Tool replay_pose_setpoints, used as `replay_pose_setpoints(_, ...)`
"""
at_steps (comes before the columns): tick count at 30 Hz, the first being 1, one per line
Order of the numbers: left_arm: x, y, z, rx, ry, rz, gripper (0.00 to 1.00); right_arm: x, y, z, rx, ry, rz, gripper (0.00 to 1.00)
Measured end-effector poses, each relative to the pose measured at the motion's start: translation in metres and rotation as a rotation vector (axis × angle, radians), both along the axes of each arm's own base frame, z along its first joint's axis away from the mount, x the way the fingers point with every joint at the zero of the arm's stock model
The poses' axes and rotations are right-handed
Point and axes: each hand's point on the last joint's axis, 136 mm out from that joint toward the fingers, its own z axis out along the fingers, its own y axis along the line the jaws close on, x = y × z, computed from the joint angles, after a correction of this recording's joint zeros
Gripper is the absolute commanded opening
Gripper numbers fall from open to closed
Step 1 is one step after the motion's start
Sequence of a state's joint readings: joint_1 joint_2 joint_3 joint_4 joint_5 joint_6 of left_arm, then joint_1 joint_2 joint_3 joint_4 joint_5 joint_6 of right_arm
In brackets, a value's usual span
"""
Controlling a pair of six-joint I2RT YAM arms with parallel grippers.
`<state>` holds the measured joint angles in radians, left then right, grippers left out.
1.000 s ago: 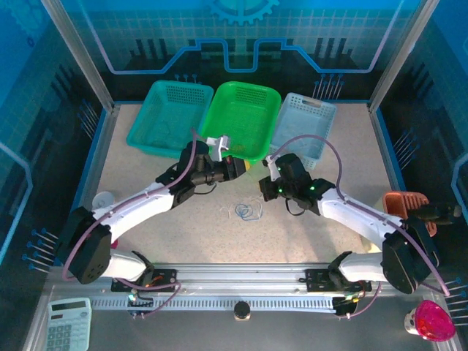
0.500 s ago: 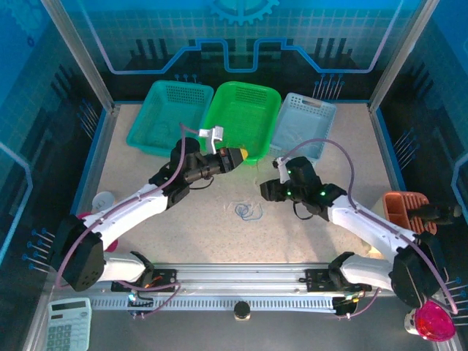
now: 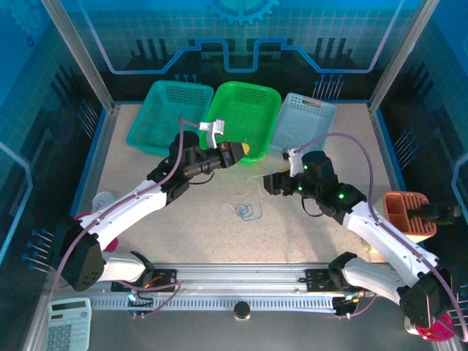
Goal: Untangle the cables
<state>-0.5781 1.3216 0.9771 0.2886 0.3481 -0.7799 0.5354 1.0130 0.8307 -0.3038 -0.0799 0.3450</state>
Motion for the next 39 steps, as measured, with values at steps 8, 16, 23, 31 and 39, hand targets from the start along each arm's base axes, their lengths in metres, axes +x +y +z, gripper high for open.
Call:
replay_pose_setpoints(8, -0.003, -0.009, 0.010, -0.003, 0.010, -0.055, 0.00, 0.017, 0.022, 0.028, 0.005, -0.077, 0.075, 0.81)
replay_pose_setpoints(16, -0.006, -0.015, 0.004, 0.006, 0.044, -0.093, 0.00, 0.040, 0.042, 0.036, -0.003, -0.111, 0.117, 0.70)
replay_pose_setpoints(23, -0.009, -0.018, 0.011, -0.021, 0.065, -0.114, 0.00, 0.053, 0.059, 0.015, -0.003, -0.096, 0.156, 0.16)
replay_pose_setpoints(31, -0.007, -0.020, 0.022, -0.051, 0.093, -0.110, 0.00, 0.048, 0.064, -0.021, 0.050, -0.072, 0.157, 0.02)
replay_pose_setpoints(39, -0.004, -0.023, 0.039, -0.074, 0.099, -0.111, 0.00, 0.043, 0.059, -0.044, 0.094, -0.045, 0.118, 0.48)
